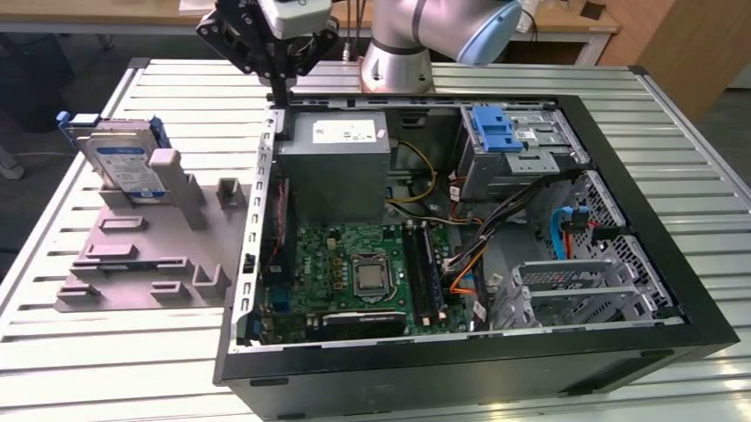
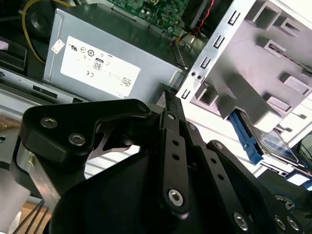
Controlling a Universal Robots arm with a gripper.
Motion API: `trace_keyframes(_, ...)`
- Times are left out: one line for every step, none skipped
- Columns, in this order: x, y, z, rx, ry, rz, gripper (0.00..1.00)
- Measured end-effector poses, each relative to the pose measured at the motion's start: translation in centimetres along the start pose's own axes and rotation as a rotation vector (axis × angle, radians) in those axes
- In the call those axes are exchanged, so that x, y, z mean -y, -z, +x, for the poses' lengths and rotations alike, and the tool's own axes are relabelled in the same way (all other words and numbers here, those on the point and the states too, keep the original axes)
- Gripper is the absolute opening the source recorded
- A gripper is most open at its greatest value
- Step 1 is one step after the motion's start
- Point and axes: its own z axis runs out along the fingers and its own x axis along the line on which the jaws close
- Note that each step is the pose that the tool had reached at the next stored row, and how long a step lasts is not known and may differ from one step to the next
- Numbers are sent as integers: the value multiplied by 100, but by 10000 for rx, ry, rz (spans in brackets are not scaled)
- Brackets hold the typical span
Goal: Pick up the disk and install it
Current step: 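Reach for the disk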
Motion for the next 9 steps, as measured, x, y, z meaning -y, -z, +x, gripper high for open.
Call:
trace_keyframes(-3, 0, 16, 0, 0, -1, 11)
trace_keyframes(-6, -1, 33, 1, 0, -1, 11)
trace_keyframes(-11, -1, 49, 1, -2, -2, 11)
trace_keyframes(-14, -1, 64, 1, -1, -1, 11)
trace_keyframes(-16, -1, 74, 0, -1, -1, 11)
trace_keyframes(-17, 0, 76, 0, -1, 0, 11)
trace_keyframes(-17, 0, 76, -1, 0, 0, 11)
trace_keyframes(-17, 0, 77, -1, 0, 0, 11)
trace_keyframes(-16, -1, 77, 0, 0, -1, 11)
